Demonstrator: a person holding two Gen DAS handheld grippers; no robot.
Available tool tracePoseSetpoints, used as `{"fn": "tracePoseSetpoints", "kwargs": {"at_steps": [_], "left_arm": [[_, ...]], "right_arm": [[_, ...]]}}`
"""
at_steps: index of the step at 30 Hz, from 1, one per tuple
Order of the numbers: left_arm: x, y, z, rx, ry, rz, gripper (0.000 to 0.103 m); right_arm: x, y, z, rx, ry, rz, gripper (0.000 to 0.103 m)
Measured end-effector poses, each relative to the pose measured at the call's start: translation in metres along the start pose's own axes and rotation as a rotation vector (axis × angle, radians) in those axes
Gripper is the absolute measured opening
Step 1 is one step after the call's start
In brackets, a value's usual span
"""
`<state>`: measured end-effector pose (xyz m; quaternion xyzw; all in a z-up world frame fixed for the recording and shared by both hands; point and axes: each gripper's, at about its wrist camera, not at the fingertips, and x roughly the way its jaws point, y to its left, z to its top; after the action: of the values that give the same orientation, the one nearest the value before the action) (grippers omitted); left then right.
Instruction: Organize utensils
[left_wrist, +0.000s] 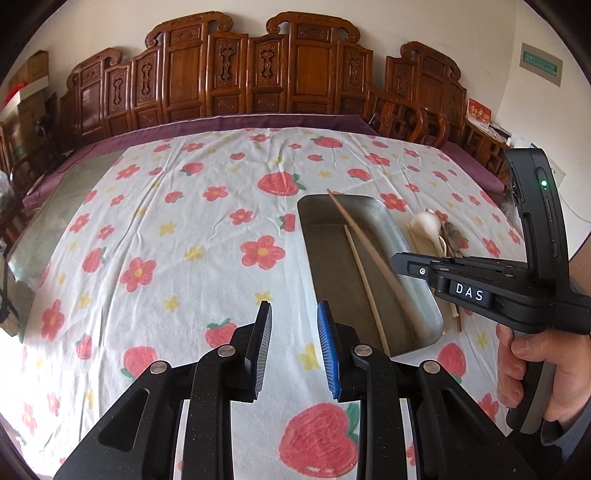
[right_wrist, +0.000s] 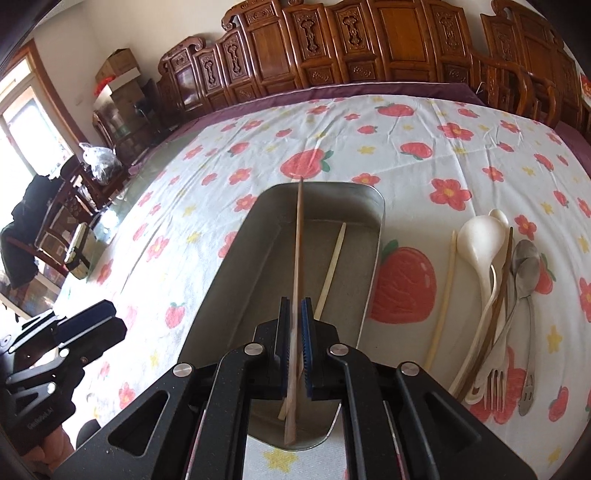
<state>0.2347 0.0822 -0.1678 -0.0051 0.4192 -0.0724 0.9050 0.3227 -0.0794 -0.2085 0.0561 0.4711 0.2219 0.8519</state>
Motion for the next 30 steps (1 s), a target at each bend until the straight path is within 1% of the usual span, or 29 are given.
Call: {"fn": "tracePoseSetpoints", "kwargs": {"at_steps": [4, 8, 10, 15, 18, 22, 24, 26, 27, 30], "left_arm": [[-0.006, -0.007, 0.000, 0.019, -0.011, -0.005, 0.024], [-0.012, -0.018, 0.001, 0.048, -0.030, -0.013, 0.024], [-0.016, -0.024, 0.002, 0.050, -0.032, -0.034, 0.024], [-0.024, -0.039, 0.006, 0.066, -0.048, -0.057, 0.024], [-0.029, -0.050, 0.011, 0.073, -0.057, -0.065, 0.024], [-0.030, -0.067, 0.020, 0.090, -0.054, -0.078, 0.025], [-0.030, -0.075, 0.023, 0.105, -0.053, -0.078, 0.028], [-0.029, -0.086, 0.027, 0.125, -0.053, -0.080, 0.029], [-0.029, -0.089, 0.028, 0.132, -0.053, -0.079, 0.029], [-0.025, -0.102, 0.034, 0.154, -0.051, -0.085, 0.029]], "right_arm": [[-0.014, -0.002, -0.006, -0.014, -0.015, 0.011, 0.009], [-0.045, -0.012, -0.020, -0.039, -0.038, 0.009, 0.009], [-0.061, -0.018, -0.026, -0.055, -0.047, -0.001, 0.009], [-0.097, -0.045, -0.037, -0.080, -0.061, -0.042, 0.009], [-0.114, -0.065, -0.042, -0.064, -0.067, -0.069, 0.009], [-0.128, -0.088, -0.043, -0.046, -0.067, -0.105, 0.009], [-0.130, -0.098, -0.042, -0.047, -0.061, -0.131, 0.009], [-0.132, -0.106, -0.040, -0.040, -0.058, -0.132, 0.012], [-0.132, -0.111, -0.039, -0.029, -0.055, -0.132, 0.015], [-0.130, -0.125, -0.037, 0.008, -0.056, -0.123, 0.016]]}}
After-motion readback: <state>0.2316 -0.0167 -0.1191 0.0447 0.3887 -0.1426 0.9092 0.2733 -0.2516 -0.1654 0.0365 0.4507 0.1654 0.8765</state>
